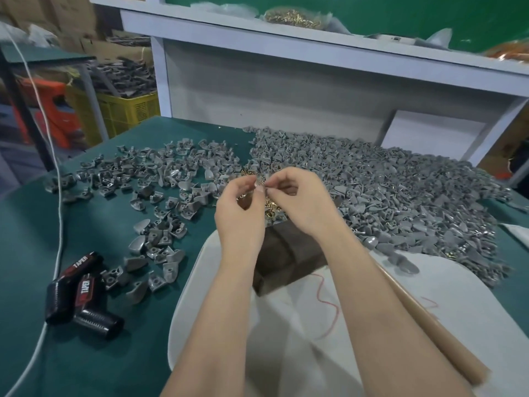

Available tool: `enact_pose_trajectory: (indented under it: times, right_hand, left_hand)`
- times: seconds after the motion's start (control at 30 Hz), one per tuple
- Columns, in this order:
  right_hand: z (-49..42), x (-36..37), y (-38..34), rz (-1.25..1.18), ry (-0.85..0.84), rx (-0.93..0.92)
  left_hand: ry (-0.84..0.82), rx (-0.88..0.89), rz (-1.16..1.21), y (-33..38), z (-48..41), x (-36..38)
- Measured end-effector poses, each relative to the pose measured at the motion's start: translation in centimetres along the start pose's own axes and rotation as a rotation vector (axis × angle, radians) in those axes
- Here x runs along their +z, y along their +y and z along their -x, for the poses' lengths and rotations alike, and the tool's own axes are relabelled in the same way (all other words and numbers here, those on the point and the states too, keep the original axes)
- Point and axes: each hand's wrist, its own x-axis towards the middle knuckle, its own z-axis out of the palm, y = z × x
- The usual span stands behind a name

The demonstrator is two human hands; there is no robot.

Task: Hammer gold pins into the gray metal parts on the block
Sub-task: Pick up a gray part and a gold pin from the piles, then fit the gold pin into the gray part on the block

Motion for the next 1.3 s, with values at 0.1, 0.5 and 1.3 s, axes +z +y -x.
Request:
enact_pose_trajectory:
  times: [0.1,0.5,1.3]
  right_hand:
    - [0.2,0.2,-0.1,-0.038,0.035,0.008]
    - [-3.3,3.2,0.5,0.090,-0.062,0.153]
    - [0.8,-4.1,1.7,-0.172,0.164,0.264]
  left_hand:
    - [-0.023,0.018,0.020,0.1,0.2,0.1]
    - [0.405,-0.176,0.371,-0.2,-1.3,-1.8]
    - [-0.212,0.162,-0.179,0.3,1.3,0.6]
